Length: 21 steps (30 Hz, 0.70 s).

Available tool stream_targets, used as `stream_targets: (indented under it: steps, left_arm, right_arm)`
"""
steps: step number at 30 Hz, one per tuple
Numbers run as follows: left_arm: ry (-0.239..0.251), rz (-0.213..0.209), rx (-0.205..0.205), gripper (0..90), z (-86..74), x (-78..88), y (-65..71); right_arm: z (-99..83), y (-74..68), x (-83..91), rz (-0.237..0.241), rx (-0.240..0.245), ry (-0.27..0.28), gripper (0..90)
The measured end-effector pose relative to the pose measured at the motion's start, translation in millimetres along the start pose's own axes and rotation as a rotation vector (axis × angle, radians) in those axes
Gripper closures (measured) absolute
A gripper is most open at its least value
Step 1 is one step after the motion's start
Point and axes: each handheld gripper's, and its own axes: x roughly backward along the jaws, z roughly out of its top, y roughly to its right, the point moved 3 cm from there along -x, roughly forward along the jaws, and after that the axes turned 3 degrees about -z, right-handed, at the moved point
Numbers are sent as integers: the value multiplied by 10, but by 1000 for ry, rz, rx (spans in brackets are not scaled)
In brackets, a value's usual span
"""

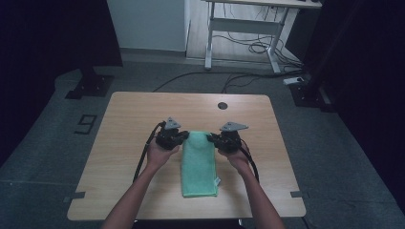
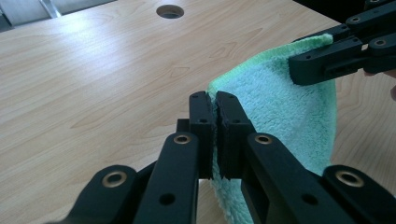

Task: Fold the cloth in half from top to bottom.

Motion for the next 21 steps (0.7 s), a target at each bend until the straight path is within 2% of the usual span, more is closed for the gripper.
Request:
stream_targets:
  steps: [8, 18, 21]
  left_arm:
    - [-1, -7, -8, 862, -23, -22, 38]
    - [-1, -11, -29, 862, -49, 28, 95]
    - [3, -15, -25, 862, -65, 40, 106]
  right_arm:
    - [-68, 10, 25, 8, -8, 2, 816]
    - [-86, -23, 93, 16, 9, 9, 813]
    - [-101, -46, 112, 23, 11, 16, 813]
